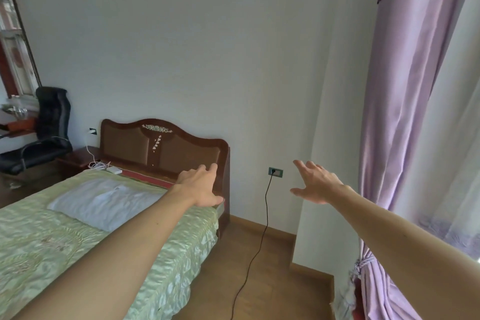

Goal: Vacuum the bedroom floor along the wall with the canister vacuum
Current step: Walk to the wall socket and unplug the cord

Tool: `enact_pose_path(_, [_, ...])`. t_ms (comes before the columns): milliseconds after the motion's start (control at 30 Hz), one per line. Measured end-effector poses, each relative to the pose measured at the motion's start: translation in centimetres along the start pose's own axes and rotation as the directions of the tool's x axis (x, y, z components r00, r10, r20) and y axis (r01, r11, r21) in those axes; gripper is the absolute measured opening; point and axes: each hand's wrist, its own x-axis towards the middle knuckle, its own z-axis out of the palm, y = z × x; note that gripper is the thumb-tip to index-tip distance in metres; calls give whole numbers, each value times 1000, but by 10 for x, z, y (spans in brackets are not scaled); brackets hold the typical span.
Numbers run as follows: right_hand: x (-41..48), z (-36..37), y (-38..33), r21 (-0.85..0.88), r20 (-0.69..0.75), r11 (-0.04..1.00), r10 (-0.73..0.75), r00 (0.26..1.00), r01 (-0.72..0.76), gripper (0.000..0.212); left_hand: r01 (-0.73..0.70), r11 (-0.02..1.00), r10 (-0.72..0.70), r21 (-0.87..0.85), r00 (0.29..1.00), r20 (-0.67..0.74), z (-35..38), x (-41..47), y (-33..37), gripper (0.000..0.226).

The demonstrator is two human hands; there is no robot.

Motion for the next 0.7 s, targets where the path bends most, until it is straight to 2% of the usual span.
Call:
enact_pose_path(533, [146,26,54,-87,47,983,164,985,-159,80,-179,984,179,17,984,-8,16,234,-9,88])
enact_pose_path(700, [186,33,72,-95,61,973,215,975,-209,79,-221,974,220,40,975,36,26,286,-12,86])
